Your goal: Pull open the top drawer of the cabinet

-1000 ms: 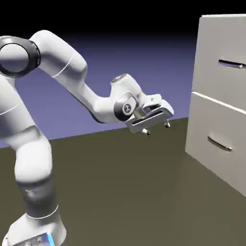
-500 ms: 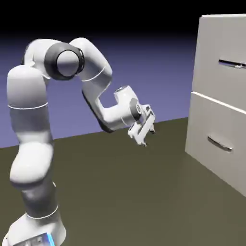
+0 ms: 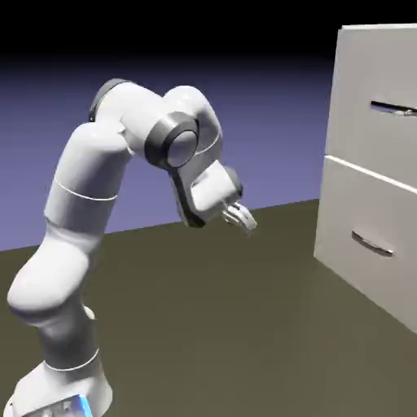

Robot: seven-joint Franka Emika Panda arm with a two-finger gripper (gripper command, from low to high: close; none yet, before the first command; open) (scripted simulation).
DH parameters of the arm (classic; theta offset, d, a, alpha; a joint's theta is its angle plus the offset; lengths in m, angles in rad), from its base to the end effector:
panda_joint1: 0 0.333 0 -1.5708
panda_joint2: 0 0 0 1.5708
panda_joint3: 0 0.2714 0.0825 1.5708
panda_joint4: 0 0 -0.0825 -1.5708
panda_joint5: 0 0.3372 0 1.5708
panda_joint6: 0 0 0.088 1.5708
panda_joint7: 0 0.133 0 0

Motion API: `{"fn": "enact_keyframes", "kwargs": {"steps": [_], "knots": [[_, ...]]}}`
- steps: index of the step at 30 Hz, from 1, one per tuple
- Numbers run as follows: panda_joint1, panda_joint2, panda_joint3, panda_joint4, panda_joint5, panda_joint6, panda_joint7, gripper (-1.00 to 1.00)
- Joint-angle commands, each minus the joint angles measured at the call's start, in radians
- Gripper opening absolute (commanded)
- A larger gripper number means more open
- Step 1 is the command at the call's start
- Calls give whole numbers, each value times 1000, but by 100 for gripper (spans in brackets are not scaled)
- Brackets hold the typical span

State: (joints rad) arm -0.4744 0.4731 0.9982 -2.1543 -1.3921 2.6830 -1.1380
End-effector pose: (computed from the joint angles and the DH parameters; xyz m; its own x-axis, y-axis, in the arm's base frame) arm 0.4620 0.2882 0.2690 -0.7874 0.4442 -0.4273 0.3174 0.8865 0.3366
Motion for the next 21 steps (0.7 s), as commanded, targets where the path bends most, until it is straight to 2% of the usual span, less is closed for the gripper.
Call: {"fn": "enact_keyframes", "kwargs": {"steps": [1,21], "knots": [[-11,24,23,15,-32,-8,-44,0],[-236,507,485,319,-677,-172,-913,0]]}}
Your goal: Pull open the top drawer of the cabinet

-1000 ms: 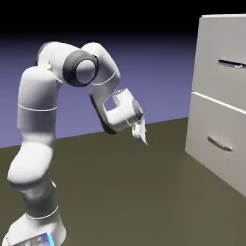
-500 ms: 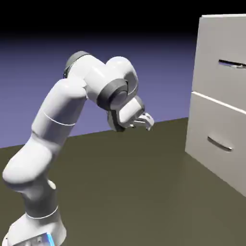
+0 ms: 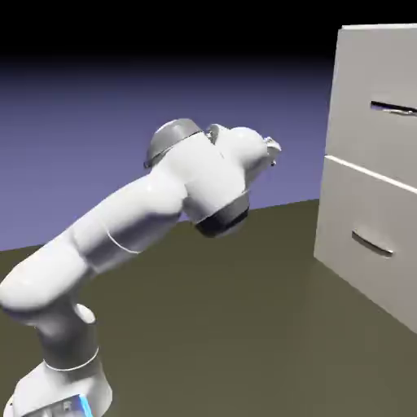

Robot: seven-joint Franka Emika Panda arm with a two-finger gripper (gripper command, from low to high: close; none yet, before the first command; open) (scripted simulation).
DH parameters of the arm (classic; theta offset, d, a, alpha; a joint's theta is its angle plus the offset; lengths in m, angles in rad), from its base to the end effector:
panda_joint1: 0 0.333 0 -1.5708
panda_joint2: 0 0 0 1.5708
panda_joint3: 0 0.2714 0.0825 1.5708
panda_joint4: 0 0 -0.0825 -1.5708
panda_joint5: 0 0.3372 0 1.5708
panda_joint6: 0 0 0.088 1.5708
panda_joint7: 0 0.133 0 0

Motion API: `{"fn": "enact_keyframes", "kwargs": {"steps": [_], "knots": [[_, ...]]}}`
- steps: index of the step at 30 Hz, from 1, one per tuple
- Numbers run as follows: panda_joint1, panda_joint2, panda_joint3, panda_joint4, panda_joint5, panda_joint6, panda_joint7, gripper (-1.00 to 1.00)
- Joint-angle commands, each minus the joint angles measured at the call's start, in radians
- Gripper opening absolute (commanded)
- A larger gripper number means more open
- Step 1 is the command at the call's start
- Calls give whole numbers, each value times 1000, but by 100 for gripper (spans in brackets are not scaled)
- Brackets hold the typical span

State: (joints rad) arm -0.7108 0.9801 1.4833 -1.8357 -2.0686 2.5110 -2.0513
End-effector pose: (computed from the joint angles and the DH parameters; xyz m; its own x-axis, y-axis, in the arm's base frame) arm 0.5448 0.2981 0.4102 -0.3357 -0.3502 -0.8745 -0.4771 0.8637 -0.1627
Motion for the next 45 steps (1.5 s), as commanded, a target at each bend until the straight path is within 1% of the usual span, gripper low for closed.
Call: {"fn": "enact_keyframes", "kwargs": {"steps": [1,17,18,19,27,28,29,34,45], "knots": [[-11,24,23,15,-32,-8,-44,0],[-191,410,393,258,-548,-139,-739,0],[-195,419,401,263,-559,-142,-755,0],[-195,419,401,263,-559,-142,-755,0],[-28,423,375,536,-551,-39,-836,0],[-28,423,375,536,-551,-39,-836,-100],[-28,423,375,536,-551,-39,-836,-100],[-113,487,443,355,-591,-134,-842,-100],[-350,506,493,-44,-574,-295,-757,-100]]}}
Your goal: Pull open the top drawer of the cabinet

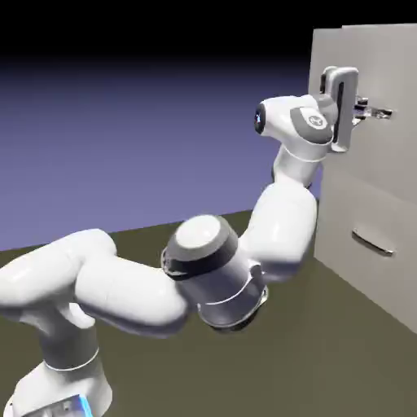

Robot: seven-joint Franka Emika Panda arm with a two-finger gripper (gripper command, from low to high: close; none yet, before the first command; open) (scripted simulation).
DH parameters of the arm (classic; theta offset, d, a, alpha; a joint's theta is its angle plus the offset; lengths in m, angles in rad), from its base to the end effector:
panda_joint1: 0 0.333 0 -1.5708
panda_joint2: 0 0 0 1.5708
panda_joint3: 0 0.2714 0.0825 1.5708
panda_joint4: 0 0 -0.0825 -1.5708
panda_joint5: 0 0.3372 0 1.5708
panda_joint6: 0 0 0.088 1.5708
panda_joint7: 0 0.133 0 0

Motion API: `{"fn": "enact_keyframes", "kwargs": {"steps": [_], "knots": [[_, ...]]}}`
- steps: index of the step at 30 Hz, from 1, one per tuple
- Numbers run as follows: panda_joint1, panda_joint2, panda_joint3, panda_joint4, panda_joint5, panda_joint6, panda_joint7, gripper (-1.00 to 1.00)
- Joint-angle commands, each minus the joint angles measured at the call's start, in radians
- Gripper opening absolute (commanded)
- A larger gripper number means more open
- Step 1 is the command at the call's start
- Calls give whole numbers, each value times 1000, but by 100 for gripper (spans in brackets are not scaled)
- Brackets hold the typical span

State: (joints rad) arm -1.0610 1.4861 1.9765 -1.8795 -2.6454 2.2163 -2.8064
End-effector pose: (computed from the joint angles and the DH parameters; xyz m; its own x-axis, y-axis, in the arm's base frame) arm 0.5902 0.0687 0.5612 0.0016 -0.7071 -0.7071 0.0017 0.7071 -0.7071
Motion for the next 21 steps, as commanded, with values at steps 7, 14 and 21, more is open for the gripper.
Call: {"fn": "enact_keyframes", "kwargs": {"steps": [7,14,21], "knots": [[-156,19,57,-254,43,-101,39,-100],[-316,54,146,-507,117,-200,68,-100],[-416,91,227,-663,192,-259,78,100]]}}
